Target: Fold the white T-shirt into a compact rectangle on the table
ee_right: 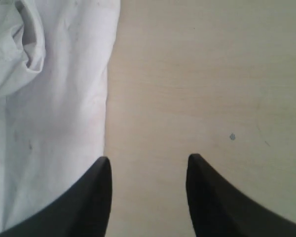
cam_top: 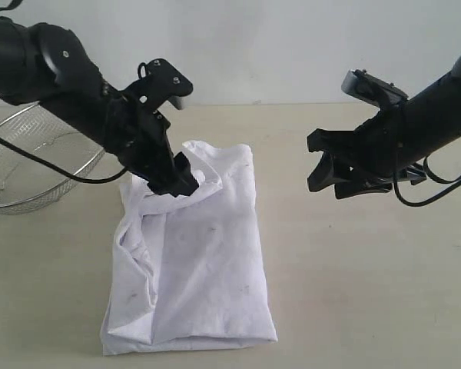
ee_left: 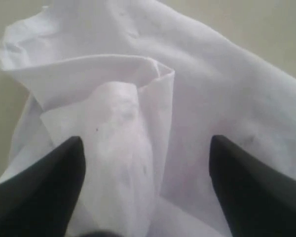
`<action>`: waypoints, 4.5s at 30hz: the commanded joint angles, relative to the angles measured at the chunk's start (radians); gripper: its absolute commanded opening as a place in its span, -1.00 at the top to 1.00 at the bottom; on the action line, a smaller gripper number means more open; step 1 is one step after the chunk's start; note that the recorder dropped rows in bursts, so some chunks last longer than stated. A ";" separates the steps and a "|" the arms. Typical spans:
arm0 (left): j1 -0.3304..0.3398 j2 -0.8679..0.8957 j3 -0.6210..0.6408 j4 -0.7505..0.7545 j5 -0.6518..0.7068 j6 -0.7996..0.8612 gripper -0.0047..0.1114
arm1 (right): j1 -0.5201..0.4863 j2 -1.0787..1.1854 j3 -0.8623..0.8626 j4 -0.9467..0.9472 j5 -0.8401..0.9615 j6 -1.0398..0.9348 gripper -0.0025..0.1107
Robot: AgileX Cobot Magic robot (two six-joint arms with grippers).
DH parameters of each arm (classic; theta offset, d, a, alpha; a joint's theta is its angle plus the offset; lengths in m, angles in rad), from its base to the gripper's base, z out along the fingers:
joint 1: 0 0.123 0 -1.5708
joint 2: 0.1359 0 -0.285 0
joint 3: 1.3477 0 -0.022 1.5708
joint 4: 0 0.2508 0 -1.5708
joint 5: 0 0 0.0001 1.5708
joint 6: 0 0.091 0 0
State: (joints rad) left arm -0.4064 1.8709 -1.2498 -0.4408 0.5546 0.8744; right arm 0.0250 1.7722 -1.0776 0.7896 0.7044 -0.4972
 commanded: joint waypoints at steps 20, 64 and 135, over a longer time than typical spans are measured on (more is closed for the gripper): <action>-0.016 0.109 -0.070 0.143 0.021 -0.160 0.62 | -0.004 -0.015 0.002 0.033 0.002 -0.033 0.22; -0.022 0.159 -0.149 0.565 0.177 -0.692 0.84 | -0.004 -0.015 0.002 0.034 0.018 -0.044 0.22; -0.045 0.044 -0.028 0.467 0.365 -0.781 0.52 | 0.004 0.334 -0.021 0.612 0.260 -0.569 -0.23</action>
State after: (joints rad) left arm -0.4471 1.8888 -1.2837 0.0130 0.9128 0.1094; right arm 0.0250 2.0907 -1.0866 1.3691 0.9630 -1.0488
